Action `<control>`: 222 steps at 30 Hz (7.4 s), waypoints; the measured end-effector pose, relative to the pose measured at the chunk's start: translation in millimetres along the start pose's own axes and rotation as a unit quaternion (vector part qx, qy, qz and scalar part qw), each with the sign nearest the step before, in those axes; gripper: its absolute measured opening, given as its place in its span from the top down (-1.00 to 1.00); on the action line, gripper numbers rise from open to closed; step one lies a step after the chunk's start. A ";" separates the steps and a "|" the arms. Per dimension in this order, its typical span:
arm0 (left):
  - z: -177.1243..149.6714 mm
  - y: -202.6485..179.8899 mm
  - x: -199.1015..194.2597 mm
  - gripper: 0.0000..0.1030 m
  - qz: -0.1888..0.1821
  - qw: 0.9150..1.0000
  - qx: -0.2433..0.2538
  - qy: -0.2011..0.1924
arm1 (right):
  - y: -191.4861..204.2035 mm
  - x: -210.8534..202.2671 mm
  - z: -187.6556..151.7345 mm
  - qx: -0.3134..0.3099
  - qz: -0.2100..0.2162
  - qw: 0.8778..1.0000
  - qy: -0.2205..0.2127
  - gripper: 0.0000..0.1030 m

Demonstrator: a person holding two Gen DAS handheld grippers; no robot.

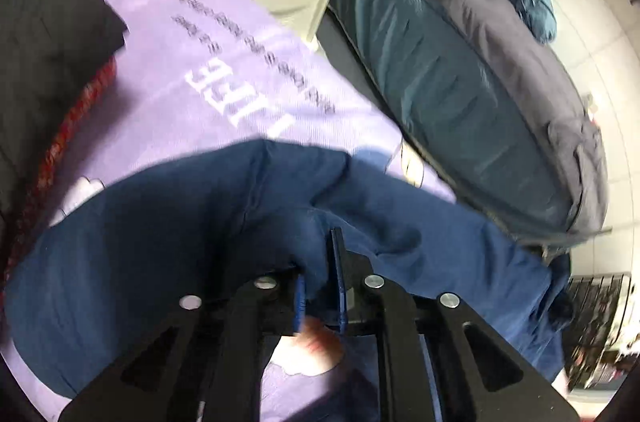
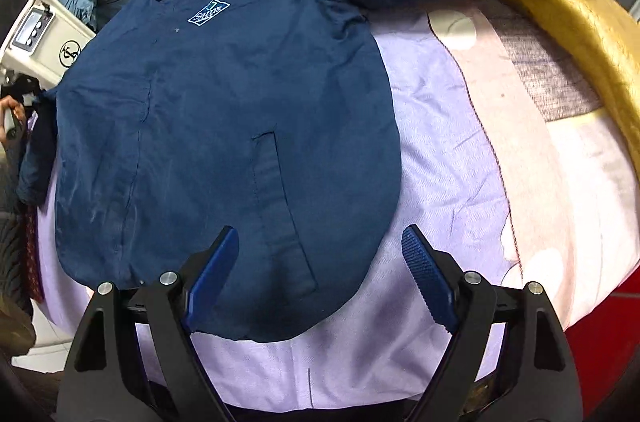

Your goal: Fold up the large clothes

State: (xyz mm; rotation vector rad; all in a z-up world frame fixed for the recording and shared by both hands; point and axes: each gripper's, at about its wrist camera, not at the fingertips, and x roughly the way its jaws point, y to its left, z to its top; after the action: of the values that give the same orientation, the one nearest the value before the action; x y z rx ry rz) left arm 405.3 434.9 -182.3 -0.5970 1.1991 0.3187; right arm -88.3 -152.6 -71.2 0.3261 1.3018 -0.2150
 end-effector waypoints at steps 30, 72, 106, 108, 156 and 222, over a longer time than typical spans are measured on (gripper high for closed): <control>-317.7 53.6 -30.2 -0.86 -0.069 0.981 0.152 0.103 | -33.3 92.0 12.1 -0.046 0.156 0.987 0.005 -0.54; -355.9 101.1 -128.1 -0.77 0.114 0.977 0.160 0.077 | -74.5 21.6 -16.7 -0.055 0.044 0.989 0.134 -0.20; -472.6 -34.8 -29.0 -0.91 0.157 0.896 0.412 0.046 | 64.1 132.0 -21.9 -0.360 -0.046 0.922 0.133 -0.90; -477.2 -36.6 -29.6 -0.91 0.161 0.897 0.410 0.043 | 57.2 133.3 -15.3 -0.353 -0.034 0.925 0.139 -0.90; -512.5 -71.5 -91.7 -0.88 0.178 0.922 0.336 0.068 | -386.2 6.3 305.8 0.356 0.170 0.895 -0.209 0.77; -368.7 -17.2 -78.1 -0.88 0.098 0.946 0.303 0.056 | 299.2 156.6 120.7 -0.362 0.061 0.930 0.019 -0.28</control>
State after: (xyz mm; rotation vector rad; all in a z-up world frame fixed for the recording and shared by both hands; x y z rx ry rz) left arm 102.4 210.3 -191.8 0.0416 1.3853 0.0702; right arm 161.7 88.5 -160.4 -0.2230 1.3033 0.3820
